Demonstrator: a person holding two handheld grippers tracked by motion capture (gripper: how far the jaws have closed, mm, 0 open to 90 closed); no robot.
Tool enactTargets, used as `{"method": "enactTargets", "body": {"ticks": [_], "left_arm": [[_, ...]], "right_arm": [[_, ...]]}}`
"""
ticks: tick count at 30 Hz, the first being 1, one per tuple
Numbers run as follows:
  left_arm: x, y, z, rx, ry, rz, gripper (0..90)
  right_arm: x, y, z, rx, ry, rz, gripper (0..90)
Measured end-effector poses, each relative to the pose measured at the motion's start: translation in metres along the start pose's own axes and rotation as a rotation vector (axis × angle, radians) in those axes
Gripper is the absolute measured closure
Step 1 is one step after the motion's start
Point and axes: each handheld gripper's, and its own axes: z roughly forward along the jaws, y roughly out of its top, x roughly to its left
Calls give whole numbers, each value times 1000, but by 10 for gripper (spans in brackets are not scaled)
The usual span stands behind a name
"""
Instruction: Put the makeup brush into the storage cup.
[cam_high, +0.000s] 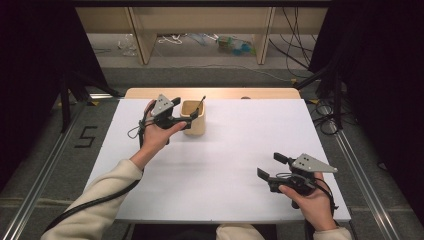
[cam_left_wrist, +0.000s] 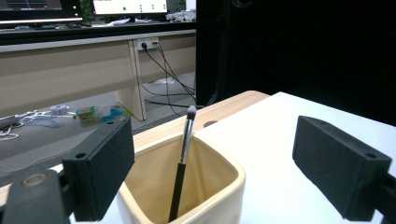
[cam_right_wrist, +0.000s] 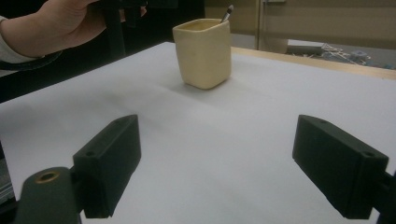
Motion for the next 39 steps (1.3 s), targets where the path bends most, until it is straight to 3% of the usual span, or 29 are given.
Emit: {"method": "enactTargets", "body": {"ticks": [11, 31, 39], "left_arm": [[-2, 1, -7, -8, -18, 1, 126], [-5, -1, -49, -27, -58, 1, 131], [-11, -3, -62, -18, -77, 29, 133]], "right_arm": [[0, 0, 0, -2, 1, -1, 166], [0, 0, 0, 0, -6, -2, 166], [0, 0, 0, 5, -4, 4, 165]]}}
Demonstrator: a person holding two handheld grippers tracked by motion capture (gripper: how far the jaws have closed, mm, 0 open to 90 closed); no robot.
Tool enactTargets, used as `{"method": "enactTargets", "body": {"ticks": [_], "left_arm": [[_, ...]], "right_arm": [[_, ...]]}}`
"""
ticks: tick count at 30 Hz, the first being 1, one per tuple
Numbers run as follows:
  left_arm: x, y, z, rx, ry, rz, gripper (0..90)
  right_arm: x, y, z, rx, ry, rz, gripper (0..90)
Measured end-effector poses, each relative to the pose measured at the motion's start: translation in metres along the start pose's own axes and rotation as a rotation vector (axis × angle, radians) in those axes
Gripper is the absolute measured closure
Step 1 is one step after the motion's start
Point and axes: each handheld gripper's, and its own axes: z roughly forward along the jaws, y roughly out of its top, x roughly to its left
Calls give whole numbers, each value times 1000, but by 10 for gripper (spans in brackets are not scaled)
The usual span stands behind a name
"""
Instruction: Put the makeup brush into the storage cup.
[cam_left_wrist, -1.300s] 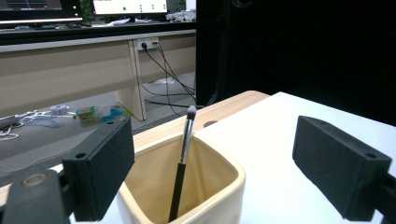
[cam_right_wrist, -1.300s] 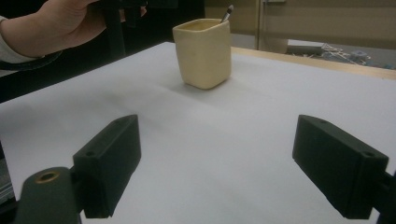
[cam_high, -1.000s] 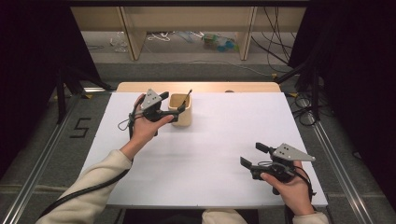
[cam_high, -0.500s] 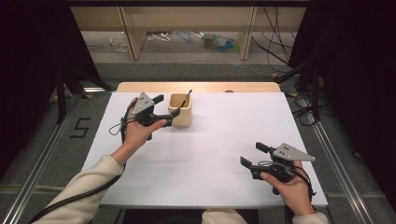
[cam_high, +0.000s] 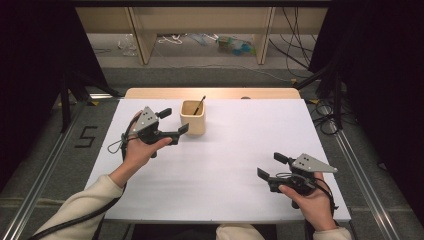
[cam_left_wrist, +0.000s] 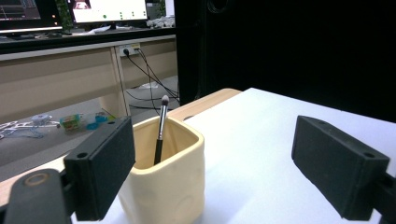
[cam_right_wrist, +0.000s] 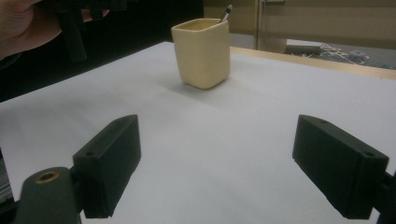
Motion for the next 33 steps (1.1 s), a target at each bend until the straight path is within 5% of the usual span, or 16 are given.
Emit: {"method": "enactTargets", "body": {"ticks": [2, 3, 4, 14, 15, 33], "left_arm": [[-2, 0, -3, -3, -5, 1, 133], [10, 5, -7, -13, 53, 178, 134], [9, 6, -9, -20, 41, 191, 135], [4, 4, -21, -19, 7, 186, 141], [3, 3, -25, -14, 65, 179, 141], [-5, -4, -54, -14, 10, 189, 143]], "right_arm": [[0, 0, 0, 1, -1, 0, 165], [0, 0, 0, 2, -1, -1, 165], [0, 0, 0, 3, -1, -1, 165], [0, -1, 1, -4, -4, -6, 165], [0, -1, 1, -4, -4, -6, 165], [0, 0, 0, 9, -7, -12, 165]]}}
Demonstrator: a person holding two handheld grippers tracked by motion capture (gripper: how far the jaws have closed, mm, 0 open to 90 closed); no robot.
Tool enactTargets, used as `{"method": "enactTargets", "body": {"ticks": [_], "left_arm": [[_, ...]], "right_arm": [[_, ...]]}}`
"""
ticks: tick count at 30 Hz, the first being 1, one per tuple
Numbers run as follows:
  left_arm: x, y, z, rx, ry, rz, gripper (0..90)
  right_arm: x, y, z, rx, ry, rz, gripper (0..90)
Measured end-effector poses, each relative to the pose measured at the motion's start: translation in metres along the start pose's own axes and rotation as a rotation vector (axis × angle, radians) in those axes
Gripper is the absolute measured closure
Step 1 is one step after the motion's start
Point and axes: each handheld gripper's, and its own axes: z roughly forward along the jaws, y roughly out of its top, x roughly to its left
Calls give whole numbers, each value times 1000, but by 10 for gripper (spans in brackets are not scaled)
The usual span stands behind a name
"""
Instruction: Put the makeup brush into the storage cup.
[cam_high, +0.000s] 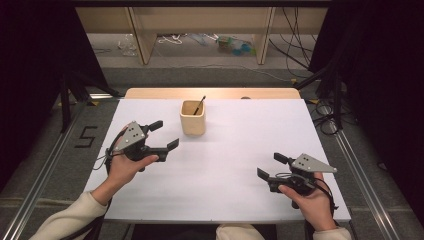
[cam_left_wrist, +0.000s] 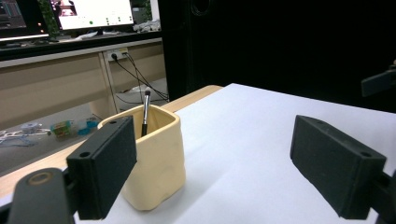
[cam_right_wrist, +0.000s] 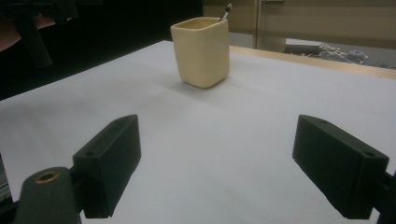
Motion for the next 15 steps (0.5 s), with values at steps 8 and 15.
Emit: {"method": "enactTargets", "body": {"ticks": [8, 15], "left_arm": [[-4, -2, -10, -3, -11, -1, 144], [-17, -6, -20, -14, -83, -137, 144]], "right_arm": [[1, 0, 0, 4, -4, 4, 165], [0, -1, 2, -16, 6, 6, 165]]}}
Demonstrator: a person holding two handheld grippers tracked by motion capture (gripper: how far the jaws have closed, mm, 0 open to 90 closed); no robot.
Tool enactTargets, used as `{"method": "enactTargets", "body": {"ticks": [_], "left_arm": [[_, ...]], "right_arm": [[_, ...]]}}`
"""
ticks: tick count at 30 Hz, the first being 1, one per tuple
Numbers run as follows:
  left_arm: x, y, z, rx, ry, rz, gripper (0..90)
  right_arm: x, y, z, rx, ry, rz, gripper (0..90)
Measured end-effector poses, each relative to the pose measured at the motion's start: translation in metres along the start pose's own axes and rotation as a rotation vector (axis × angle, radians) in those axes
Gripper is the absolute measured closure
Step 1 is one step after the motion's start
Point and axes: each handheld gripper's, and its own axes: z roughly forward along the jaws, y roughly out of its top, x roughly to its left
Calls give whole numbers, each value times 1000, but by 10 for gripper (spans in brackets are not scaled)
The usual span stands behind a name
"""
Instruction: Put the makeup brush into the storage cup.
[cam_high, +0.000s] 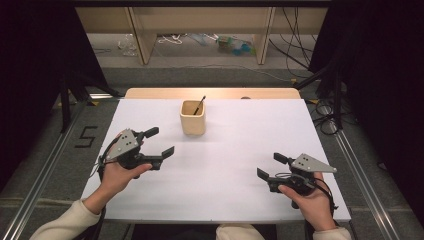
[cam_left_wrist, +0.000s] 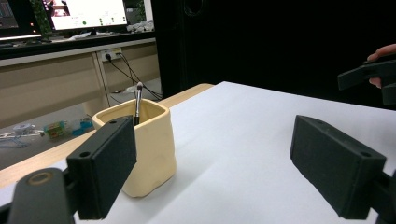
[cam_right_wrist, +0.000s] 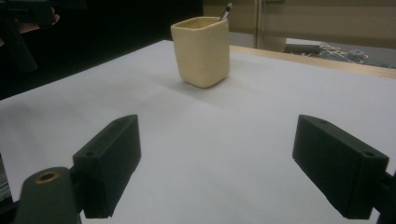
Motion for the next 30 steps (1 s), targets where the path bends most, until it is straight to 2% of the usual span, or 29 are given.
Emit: {"method": "enactTargets", "body": {"ticks": [19, 30], "left_arm": [[-8, -6, -15, 11, -19, 3, 142], [-7, -8, -27, 3, -13, -4, 142]], "right_arm": [[0, 0, 0, 3, 2, 4, 165], [0, 0, 0, 1, -1, 2, 165]]}}
